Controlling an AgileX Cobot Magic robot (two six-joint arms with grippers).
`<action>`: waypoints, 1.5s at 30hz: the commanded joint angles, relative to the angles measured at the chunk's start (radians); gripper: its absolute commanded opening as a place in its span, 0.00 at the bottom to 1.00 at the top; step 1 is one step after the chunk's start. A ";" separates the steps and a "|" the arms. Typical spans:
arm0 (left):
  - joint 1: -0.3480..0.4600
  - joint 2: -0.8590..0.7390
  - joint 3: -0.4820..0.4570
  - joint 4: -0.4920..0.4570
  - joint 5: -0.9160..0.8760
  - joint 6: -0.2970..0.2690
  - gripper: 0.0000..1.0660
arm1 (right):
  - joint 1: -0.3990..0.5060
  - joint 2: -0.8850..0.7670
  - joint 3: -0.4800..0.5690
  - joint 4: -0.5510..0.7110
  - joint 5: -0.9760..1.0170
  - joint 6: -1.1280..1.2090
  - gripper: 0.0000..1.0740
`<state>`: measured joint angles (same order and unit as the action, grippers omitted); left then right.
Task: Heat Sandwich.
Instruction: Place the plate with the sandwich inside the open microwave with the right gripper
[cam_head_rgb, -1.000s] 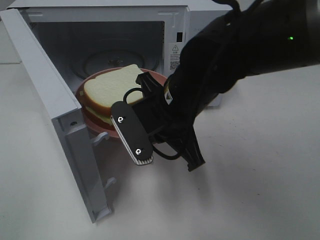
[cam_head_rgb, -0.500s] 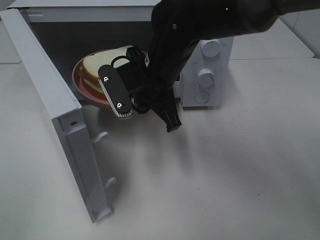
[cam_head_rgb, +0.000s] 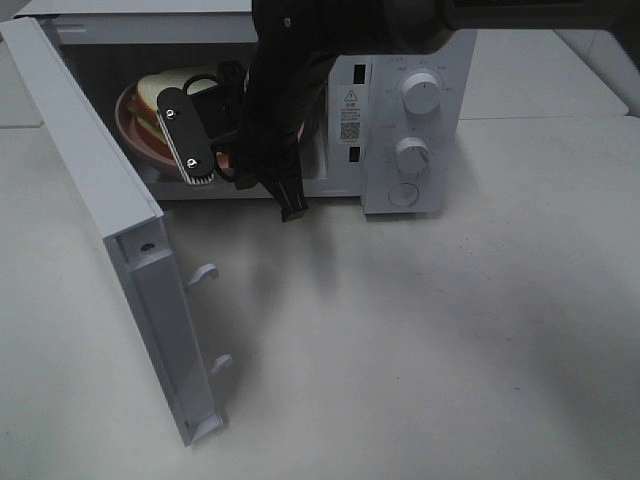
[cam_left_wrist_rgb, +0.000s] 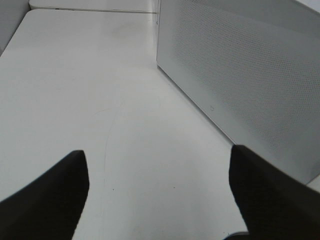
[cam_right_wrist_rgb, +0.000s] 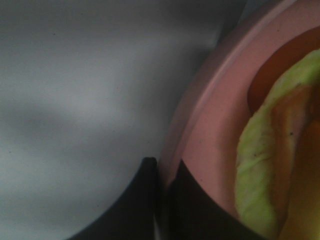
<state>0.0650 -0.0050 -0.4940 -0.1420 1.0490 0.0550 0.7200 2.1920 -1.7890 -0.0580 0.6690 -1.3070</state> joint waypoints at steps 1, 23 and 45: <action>-0.004 -0.021 0.003 -0.003 -0.016 -0.001 0.68 | -0.010 0.036 -0.077 -0.002 0.019 -0.015 0.00; -0.004 -0.021 0.003 -0.001 -0.016 -0.001 0.68 | -0.064 0.217 -0.299 0.047 -0.005 -0.026 0.00; -0.004 -0.021 0.003 -0.001 -0.016 -0.001 0.68 | -0.080 0.243 -0.307 0.049 -0.084 0.057 0.00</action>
<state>0.0650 -0.0050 -0.4940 -0.1420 1.0490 0.0550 0.6400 2.4420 -2.0820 -0.0090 0.6170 -1.2550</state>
